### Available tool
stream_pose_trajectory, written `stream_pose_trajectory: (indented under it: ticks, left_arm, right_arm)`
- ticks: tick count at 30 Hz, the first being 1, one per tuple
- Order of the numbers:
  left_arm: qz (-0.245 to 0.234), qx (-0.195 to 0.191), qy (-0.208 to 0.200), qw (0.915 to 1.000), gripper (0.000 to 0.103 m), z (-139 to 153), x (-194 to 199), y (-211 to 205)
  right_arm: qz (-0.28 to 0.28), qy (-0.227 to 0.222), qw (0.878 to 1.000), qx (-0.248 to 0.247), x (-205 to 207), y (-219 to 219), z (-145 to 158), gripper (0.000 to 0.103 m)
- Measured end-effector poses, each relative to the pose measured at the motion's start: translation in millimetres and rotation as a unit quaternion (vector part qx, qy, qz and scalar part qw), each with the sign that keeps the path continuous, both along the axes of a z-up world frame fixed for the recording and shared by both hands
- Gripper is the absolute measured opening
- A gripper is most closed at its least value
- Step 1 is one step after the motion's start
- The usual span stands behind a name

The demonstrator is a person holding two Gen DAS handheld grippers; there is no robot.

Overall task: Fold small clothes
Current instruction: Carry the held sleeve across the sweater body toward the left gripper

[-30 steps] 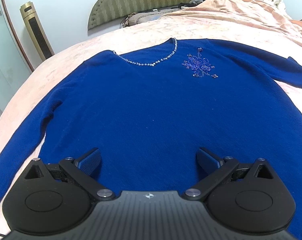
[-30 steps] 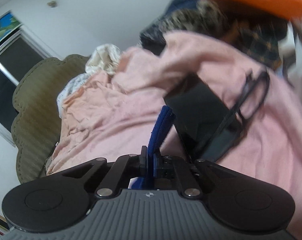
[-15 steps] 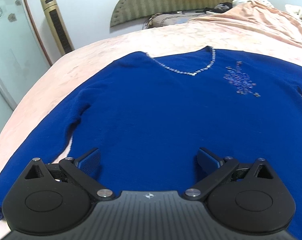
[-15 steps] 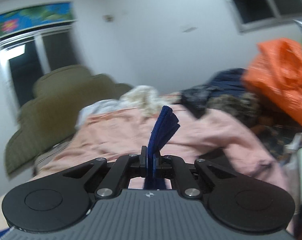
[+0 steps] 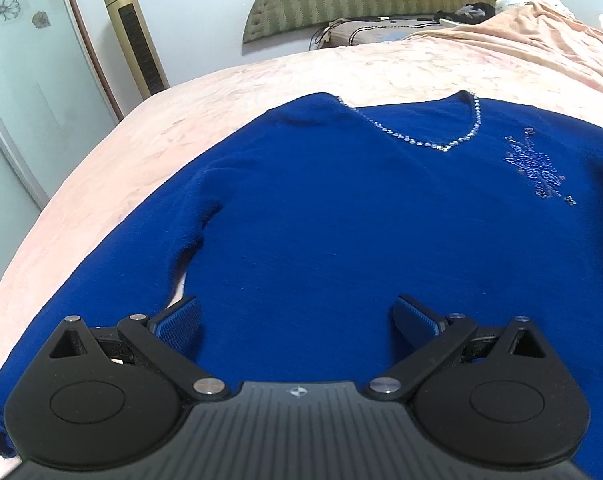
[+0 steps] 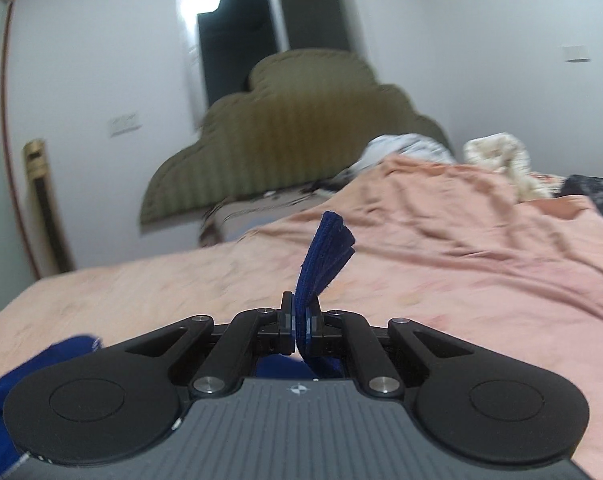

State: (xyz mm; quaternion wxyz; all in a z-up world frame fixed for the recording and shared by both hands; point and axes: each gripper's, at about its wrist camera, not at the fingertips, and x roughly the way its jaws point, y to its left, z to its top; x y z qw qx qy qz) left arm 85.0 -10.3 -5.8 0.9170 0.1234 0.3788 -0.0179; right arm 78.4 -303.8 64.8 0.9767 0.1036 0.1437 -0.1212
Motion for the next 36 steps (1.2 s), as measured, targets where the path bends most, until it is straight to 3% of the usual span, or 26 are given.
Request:
stream_pose_trajectory:
  ticks: [19,36]
  left_arm:
    - [0.012,-0.003,-0.012,0.9999,0.103,-4,1,36]
    - [0.047,-0.031,-0.003,0.9984,0.103,-6,4,74]
  right_arm:
    - [0.109,0.069,0.991,-0.046,93,150,-27,0.009]
    - [0.231,0.054,0.967,-0.092,112,265,-28,0.009]
